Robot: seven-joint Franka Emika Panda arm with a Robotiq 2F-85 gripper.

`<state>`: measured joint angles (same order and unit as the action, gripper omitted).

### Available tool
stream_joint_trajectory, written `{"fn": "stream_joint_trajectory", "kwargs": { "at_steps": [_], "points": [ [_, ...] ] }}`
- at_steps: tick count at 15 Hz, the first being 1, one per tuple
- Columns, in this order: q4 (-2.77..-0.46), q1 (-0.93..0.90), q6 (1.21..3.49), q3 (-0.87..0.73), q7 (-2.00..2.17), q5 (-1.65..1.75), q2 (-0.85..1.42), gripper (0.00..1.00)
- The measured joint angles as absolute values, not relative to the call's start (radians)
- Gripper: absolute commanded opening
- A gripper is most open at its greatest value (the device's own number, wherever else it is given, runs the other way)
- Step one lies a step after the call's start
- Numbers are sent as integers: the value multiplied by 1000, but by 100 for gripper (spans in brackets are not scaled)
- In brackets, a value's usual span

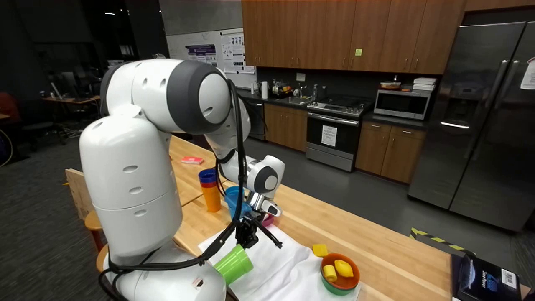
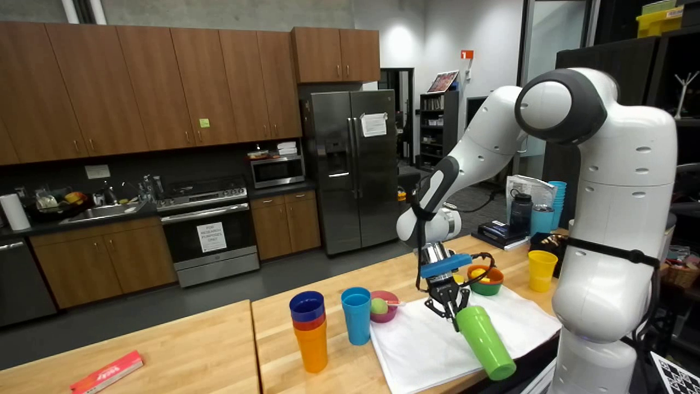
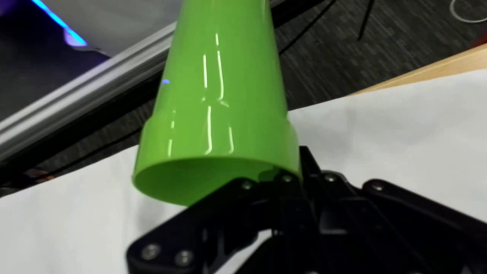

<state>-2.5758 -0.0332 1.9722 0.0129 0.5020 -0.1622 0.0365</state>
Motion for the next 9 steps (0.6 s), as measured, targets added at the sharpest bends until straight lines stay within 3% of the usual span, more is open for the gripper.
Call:
{"fn": "stream_joint_trajectory", "kwargs": {
  "at_steps": [6,7,9],
  "points": [
    [-2491,24,1612,-52,639,107,37,2],
    [-2478,29,1561,-59,647,131,38,7],
    [-2458,38,1493,-68,649,162,39,7]
  ]
}}
